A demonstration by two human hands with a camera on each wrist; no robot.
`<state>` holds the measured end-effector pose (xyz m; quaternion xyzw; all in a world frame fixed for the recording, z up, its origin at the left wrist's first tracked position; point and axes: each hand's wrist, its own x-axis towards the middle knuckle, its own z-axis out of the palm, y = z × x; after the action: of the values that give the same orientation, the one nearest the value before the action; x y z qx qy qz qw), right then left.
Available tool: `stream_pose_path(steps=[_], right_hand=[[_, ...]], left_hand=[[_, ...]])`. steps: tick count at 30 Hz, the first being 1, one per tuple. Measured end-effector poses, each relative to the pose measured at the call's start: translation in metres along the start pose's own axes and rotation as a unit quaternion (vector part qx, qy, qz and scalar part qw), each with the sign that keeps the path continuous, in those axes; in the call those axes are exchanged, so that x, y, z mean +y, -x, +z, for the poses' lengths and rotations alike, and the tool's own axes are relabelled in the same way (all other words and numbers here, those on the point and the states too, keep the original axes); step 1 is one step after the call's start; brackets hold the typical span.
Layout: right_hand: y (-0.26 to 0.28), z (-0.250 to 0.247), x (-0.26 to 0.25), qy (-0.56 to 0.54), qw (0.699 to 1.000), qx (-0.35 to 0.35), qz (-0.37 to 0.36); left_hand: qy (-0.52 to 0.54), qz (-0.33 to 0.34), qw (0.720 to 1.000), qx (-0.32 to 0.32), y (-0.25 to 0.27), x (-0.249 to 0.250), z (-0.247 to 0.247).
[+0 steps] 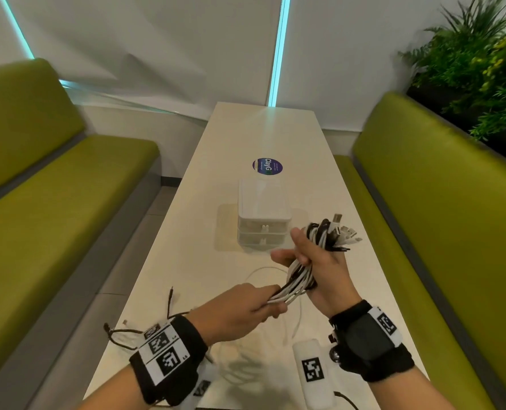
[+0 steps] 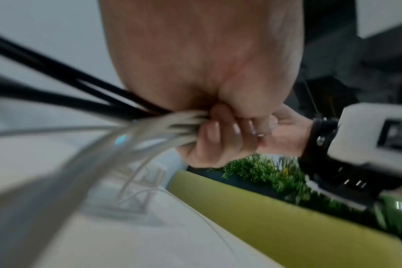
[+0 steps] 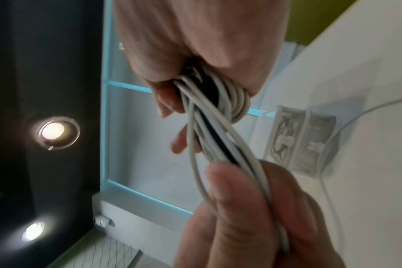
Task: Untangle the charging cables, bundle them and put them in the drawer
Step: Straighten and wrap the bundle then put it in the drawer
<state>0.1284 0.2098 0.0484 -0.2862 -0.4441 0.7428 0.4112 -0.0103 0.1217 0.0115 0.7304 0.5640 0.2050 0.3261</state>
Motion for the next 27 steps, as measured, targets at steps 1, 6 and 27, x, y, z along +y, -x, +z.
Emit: stream_pose_path(steps=[1,6,27], right_hand=[[0.001,-0.002,-0.001,-0.034,0.999,-0.026,0.017],[0.008,0.0,-0.002,-0.034,0.992,-0.084,0.084],[0.008,-0.008,-0.005,-0.084,0.876,-0.44,0.181]], left_hand=[[-0.03,0.014,0.999,0.008,-0.001,-0.003,-0.001],[-0.091,0.056,0.994,0.026,0.0,-0.011,-0.003],[-0.052,-0.026,0.998,-0.014,0.006,-0.021,-0.039]])
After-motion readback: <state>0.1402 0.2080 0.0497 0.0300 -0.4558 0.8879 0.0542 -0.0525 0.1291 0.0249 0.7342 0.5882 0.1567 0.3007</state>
